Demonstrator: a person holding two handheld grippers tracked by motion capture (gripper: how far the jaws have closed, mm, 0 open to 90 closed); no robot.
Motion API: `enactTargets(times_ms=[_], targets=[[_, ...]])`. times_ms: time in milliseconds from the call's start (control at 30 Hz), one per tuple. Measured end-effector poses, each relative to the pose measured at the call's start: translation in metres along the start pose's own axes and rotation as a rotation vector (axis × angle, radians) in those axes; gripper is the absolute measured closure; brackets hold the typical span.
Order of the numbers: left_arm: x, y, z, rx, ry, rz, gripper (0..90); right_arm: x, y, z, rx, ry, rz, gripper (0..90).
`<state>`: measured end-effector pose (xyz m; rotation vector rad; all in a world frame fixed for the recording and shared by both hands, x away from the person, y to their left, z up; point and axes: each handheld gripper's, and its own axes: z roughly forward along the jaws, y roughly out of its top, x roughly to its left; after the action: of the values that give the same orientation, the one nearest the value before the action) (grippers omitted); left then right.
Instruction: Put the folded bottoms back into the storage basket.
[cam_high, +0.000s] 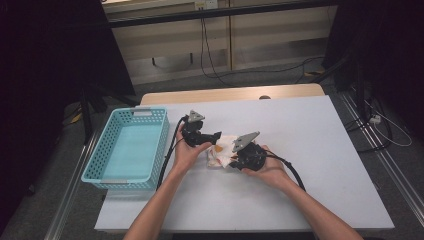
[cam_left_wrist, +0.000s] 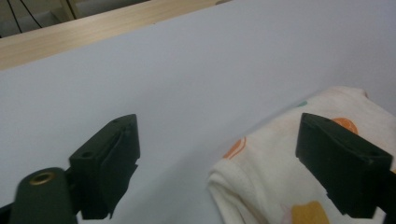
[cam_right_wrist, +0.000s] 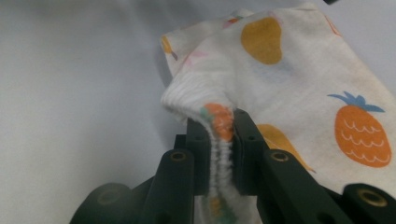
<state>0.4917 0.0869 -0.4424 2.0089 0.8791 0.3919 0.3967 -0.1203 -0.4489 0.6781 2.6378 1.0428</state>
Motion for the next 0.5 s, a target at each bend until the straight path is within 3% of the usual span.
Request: enactTargets(times_ms=[100, 167, 200, 267, 333, 500], targets=[[0.0, 0.001, 0.008, 0.015, 0.015, 0.006, 17.8, 0.0, 0.0, 0.0, -0.002, 0.0, 0.002, 80.1], [0.002, 0.0, 0.013, 0.031, 0.015, -0.003, 24.4, 0.0, 0.0, 0.0, -0.004, 0.001, 0.001, 80.1], [0.002, -0.002, 0.017, 0.051, -0.002, -0.028, 28.1, 0.0, 0.0, 0.0, -0.005, 0.001, 0.002, 80.1], [0.002, -0.004, 0.019, 0.066, -0.004, -0.022, 31.2, 0.0, 0.0, 0.0, -0.004, 0.001, 0.001, 80.1], [0.003, -0.006, 0.021, 0.089, -0.014, -0.022, 42.1, 0.0, 0.0, 0.0, -0.005, 0.0, 0.001, 80.0], [0.004, -0.01, 0.025, 0.118, -0.032, -0.034, 49.9, -0.001, 0.0, 0.001, -0.004, 0.001, 0.001, 80.0]])
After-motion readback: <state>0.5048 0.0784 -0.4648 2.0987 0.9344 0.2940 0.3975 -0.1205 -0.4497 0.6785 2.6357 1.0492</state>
